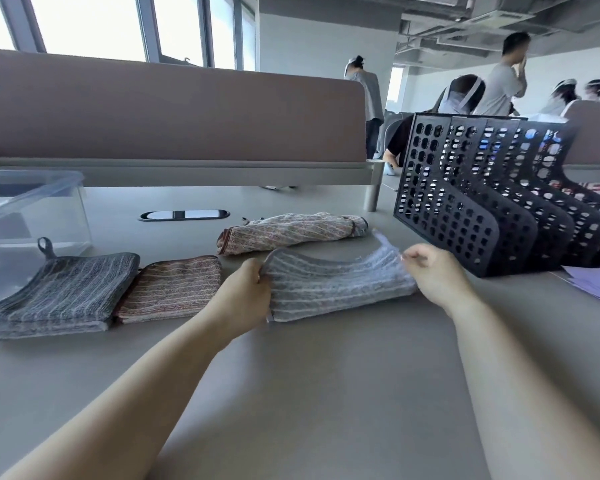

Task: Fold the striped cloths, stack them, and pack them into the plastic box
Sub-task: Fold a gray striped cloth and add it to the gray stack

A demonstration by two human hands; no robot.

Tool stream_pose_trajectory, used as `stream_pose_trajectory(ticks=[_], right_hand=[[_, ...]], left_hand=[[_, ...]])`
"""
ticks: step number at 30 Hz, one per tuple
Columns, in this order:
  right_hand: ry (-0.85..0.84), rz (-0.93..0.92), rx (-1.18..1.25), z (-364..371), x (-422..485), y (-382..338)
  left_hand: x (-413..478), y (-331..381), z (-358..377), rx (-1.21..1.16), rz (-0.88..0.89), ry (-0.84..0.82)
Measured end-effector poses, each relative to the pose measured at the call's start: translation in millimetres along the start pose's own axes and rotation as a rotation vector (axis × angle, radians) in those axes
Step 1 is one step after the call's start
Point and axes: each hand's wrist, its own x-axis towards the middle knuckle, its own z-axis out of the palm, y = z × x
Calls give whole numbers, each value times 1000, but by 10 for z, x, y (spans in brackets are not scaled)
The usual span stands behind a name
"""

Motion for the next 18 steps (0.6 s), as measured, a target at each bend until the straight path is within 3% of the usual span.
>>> stream_pose_trajectory(ticks=[3,5,7,9,11,15,18], right_hand=[[100,-67,196,23,-2,-88],[39,-36,93,58,14,-57],[-42,38,-82,91,31,28],[-50,83,-108,83,42,69],[-29,98,-113,62,48,78],[28,122,-158,62,38,53],[93,130,-165,69,29,39]], left_hand=[[16,-18,40,-76,18,127],[27,-52,67,90,41,198],[13,-93,61,343,22,163],[-17,-97,26,546,-13,80],[-53,-67,15,583,-12,48],[-62,-32,60,420,87,110],[-73,35,61,-121,54,106]])
